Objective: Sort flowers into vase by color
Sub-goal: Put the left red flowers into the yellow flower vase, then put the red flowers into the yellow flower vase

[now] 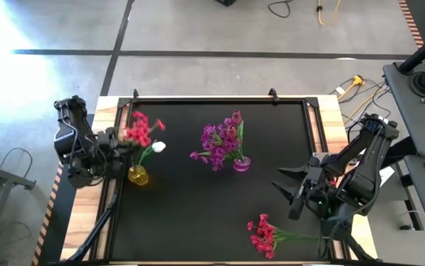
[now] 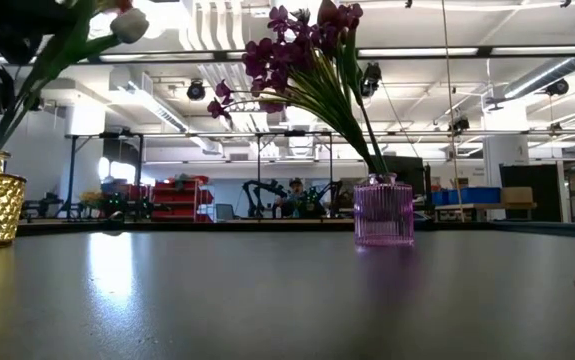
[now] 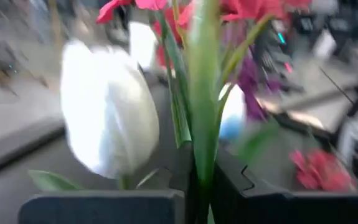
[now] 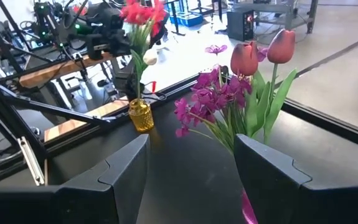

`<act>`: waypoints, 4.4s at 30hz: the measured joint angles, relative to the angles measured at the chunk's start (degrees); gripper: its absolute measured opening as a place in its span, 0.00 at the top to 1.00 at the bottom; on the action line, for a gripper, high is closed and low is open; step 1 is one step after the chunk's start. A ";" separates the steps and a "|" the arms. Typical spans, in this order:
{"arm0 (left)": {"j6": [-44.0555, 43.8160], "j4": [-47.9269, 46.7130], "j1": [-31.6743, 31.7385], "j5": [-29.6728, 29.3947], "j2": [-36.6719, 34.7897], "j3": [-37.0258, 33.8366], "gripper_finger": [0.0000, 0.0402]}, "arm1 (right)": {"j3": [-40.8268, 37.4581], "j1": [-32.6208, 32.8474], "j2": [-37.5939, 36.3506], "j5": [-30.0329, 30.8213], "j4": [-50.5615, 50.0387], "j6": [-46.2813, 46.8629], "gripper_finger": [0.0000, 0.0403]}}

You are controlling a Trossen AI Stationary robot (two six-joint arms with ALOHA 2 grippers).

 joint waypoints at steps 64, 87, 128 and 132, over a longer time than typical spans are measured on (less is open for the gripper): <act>-7.11 -20.22 0.04 39.20 19.05 30.43 0.61 | -16.39 -2.39 27.77 -77.83 21.67 -5.15 0.55; 7.96 -7.41 0.07 21.20 14.51 28.94 0.60 | 12.93 -22.29 27.79 -52.51 35.95 -42.60 0.97; 50.74 56.86 27.92 44.83 40.40 29.68 0.39 | 17.60 -35.60 27.81 -55.67 78.17 -67.74 0.97; 52.18 56.56 29.39 45.70 42.06 30.42 0.46 | 17.57 -35.56 27.81 -55.47 78.18 -66.53 0.97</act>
